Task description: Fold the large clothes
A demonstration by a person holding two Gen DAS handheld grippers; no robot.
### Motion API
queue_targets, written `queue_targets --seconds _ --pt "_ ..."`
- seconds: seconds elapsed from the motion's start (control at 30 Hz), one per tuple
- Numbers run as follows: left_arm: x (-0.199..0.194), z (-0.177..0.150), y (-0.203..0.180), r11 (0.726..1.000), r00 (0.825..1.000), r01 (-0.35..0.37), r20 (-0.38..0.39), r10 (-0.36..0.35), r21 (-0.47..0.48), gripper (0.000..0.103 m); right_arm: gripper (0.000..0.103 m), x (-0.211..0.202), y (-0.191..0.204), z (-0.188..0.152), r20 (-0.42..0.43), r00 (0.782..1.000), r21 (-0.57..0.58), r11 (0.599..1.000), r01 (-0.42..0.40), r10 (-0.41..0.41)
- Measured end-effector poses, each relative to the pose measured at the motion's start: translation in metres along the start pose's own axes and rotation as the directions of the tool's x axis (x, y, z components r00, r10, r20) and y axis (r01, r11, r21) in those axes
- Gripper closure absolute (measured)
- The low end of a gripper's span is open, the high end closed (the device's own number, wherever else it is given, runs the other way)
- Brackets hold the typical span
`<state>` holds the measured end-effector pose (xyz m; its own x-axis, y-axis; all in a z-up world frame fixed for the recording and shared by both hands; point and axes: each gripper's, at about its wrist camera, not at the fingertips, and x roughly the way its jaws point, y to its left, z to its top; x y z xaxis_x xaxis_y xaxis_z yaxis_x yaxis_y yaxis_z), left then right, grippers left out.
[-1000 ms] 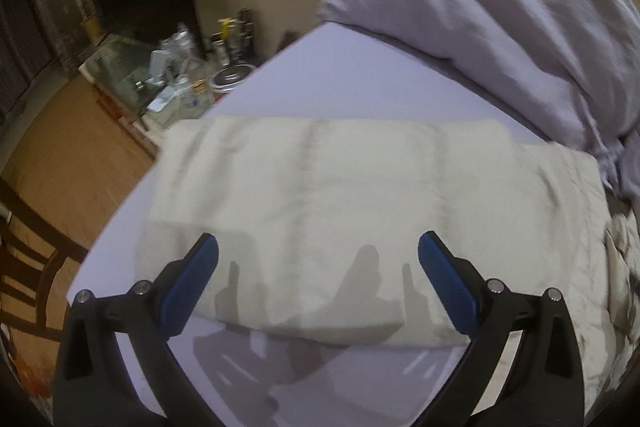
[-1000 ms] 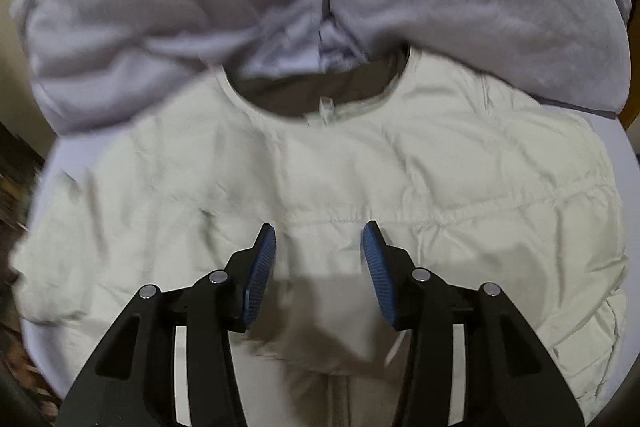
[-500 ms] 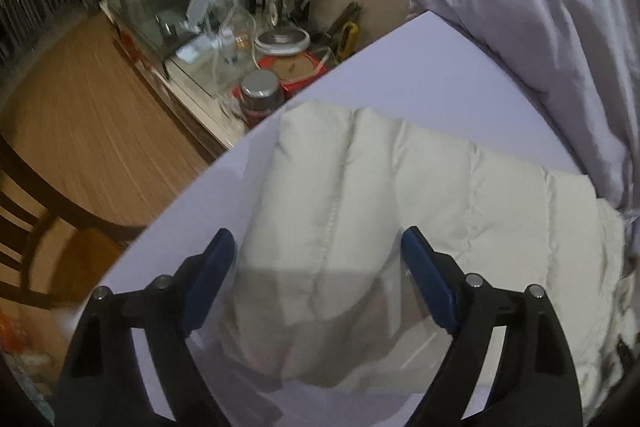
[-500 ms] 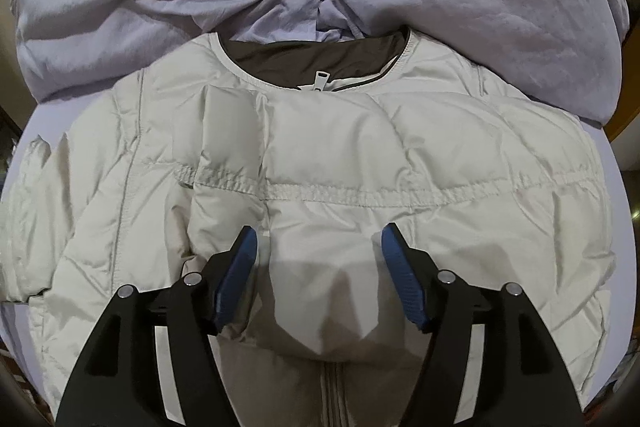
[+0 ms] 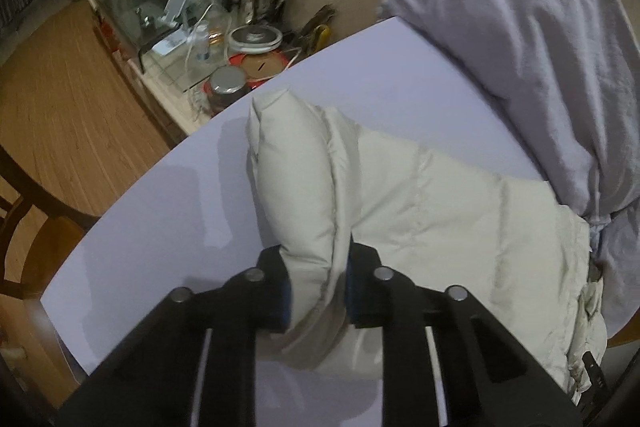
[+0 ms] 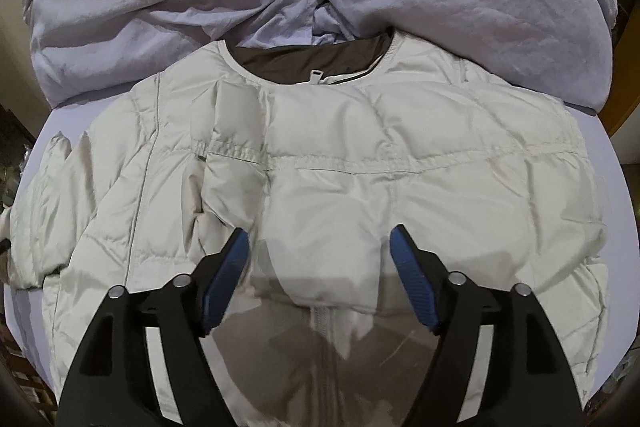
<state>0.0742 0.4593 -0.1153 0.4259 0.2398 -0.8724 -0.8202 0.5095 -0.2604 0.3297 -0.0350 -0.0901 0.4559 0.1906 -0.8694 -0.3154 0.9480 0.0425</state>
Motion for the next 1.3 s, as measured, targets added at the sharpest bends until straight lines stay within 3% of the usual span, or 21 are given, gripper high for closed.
queue_targets --seconds 0.17,0.4,0.57,0.77,0.97,1.13,1.3 --pt "-0.038 0.002 -0.055 0.996 0.995 0.065 0.075 -0.070 0.067 0.086 0.018 -0.012 -0.027 -0.006 0.011 1.000 0.010 1.000 -0.005 0.005" --pt "-0.087 -0.017 -0.167 0.964 0.969 0.193 0.119 -0.217 0.184 0.088 0.010 -0.021 -0.068 -0.015 0.002 1.000 0.034 0.999 -0.010 0.010" --pt "-0.105 -0.053 -0.253 0.925 0.949 0.269 0.089 -0.302 0.270 0.088 0.004 -0.027 -0.100 -0.022 -0.014 0.999 0.042 0.999 0.033 -0.032" --pt "-0.118 -0.110 -0.342 0.855 0.920 0.351 0.031 -0.391 0.381 0.088 0.004 -0.032 -0.139 -0.029 -0.014 1.000 0.051 0.998 0.027 -0.026" --pt "-0.106 -0.159 -0.399 0.812 0.915 0.382 -0.057 -0.399 0.442 0.088 0.004 -0.035 -0.167 -0.034 -0.017 1.000 0.075 0.997 0.021 -0.020" --pt "-0.079 -0.201 -0.426 0.792 0.931 0.362 -0.137 -0.340 0.491 0.089 0.004 -0.036 -0.186 -0.038 -0.021 1.000 0.102 0.995 0.019 -0.017" --pt "-0.055 -0.235 -0.438 0.764 0.957 0.291 -0.179 -0.229 0.576 0.084 0.004 -0.035 -0.197 -0.042 -0.025 1.000 0.120 0.993 0.018 -0.016"
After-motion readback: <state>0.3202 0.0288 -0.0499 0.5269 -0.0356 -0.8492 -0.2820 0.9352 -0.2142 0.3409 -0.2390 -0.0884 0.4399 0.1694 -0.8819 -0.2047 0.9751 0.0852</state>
